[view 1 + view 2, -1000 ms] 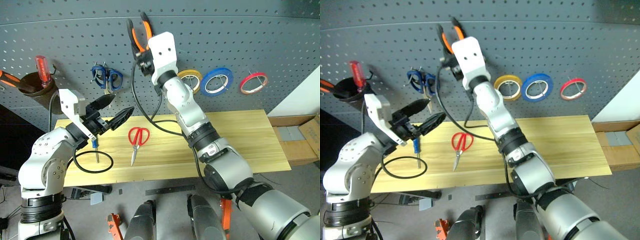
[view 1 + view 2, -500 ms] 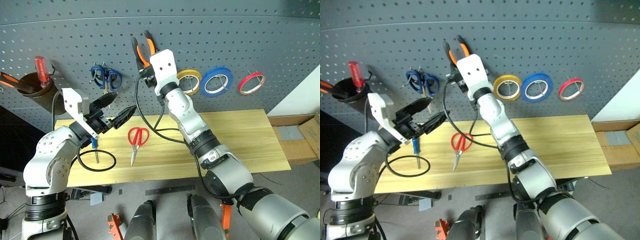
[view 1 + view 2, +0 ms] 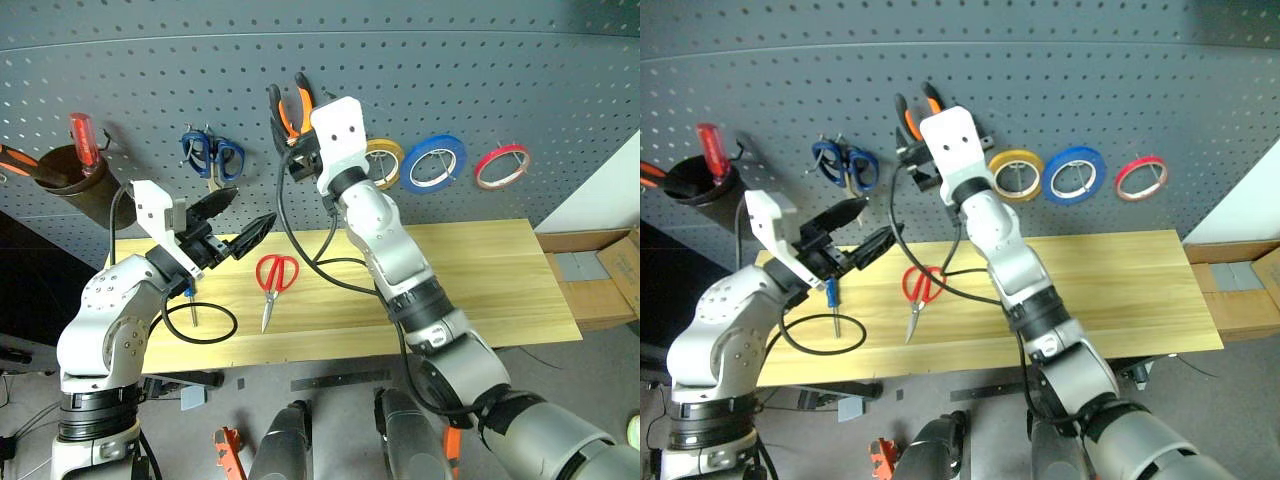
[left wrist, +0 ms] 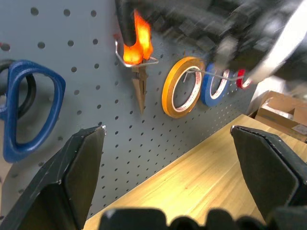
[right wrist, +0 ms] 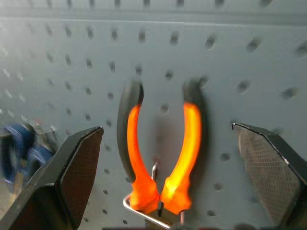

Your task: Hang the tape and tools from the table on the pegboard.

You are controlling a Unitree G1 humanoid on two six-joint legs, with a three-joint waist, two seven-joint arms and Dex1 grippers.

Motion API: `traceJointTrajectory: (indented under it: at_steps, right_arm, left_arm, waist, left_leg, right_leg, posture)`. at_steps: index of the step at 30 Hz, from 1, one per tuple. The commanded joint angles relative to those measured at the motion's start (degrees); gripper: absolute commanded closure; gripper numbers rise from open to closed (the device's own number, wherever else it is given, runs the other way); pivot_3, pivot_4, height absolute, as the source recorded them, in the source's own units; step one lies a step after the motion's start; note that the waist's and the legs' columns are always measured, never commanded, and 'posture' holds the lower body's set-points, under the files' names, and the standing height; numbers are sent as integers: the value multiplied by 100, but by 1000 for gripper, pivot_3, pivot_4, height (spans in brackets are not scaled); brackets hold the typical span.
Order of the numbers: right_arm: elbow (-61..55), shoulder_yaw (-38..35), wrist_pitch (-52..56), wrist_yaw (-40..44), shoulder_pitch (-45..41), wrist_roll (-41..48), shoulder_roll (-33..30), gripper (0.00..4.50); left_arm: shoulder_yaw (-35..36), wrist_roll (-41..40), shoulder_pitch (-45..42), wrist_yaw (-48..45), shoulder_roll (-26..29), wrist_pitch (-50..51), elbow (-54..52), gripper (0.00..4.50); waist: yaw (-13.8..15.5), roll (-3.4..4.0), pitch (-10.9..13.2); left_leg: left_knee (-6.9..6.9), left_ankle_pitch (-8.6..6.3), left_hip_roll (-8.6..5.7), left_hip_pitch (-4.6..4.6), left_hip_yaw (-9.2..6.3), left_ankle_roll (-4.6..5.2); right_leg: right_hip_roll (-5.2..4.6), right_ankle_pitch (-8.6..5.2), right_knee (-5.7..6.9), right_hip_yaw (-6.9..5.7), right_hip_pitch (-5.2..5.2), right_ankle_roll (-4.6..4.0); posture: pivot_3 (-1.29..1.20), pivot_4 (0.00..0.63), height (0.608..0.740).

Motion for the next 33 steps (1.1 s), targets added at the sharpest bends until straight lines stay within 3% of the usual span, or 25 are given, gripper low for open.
traceJointTrajectory:
  at_steps: [1,8,12,15,20,26,33]
  right_arm:
    - [-1663,95,759,354,472,499,177,36]
    - [-3946,107,3411,1295,1835,1849,-684,36]
    - [-4402,-123,4617,1430,2148,2389,-1140,36]
    - [-4568,-169,5355,1468,2267,2616,-1445,36]
    - [-4724,-39,5793,1466,2389,2747,-1639,36]
    - [-4767,93,5948,1441,2429,2741,-1666,36]
    - [-4848,319,6243,1591,2323,2828,-1922,36]
  left_arm:
    - [-20,71,107,90,-32,-76,-152,0]
    - [-602,817,622,934,-31,712,-71,0]
    - [-860,1425,605,1934,-204,1558,85,0]
    - [-1137,1531,564,2154,-348,2194,177,0]
    - [-1775,1955,458,2469,-648,2730,546,0]
    - [-1702,2250,78,2956,-1205,2794,1297,0]
    - [-1574,2392,-295,3087,-1425,2772,2082,0]
  waist:
    - [6,0,0]
    - [6,-1,-1]
    - [7,-3,1]
    - [-9,-3,1]
    - [-10,-4,1]
    - [3,-8,3]
    - [-1,-9,3]
  left_leg:
    - [1,0,4,-1,-3,0]
    - [3,-1,6,5,-7,3]
    - [5,-1,5,4,-10,4]
    - [5,-1,0,10,-6,4]
    - [5,-1,-4,11,-1,4]
    - [6,-1,-1,11,-2,4]
    - [7,-1,-2,11,2,4]
  right_leg:
    - [0,0,1,-1,0,0]
    - [-1,0,-3,-2,13,0]
    - [-1,0,0,-5,14,0]
    - [6,1,4,-6,16,-1]
    - [6,2,2,-6,18,-1]
    - [4,2,1,-7,19,-1]
    - [1,3,-3,-6,20,1]
  posture:
    - [-2,261,740]
    - [-31,274,740]
    - [-53,284,740]
    - [-57,287,740]
    - [-64,288,740]
    - [-73,289,740]
    - [-97,295,740]
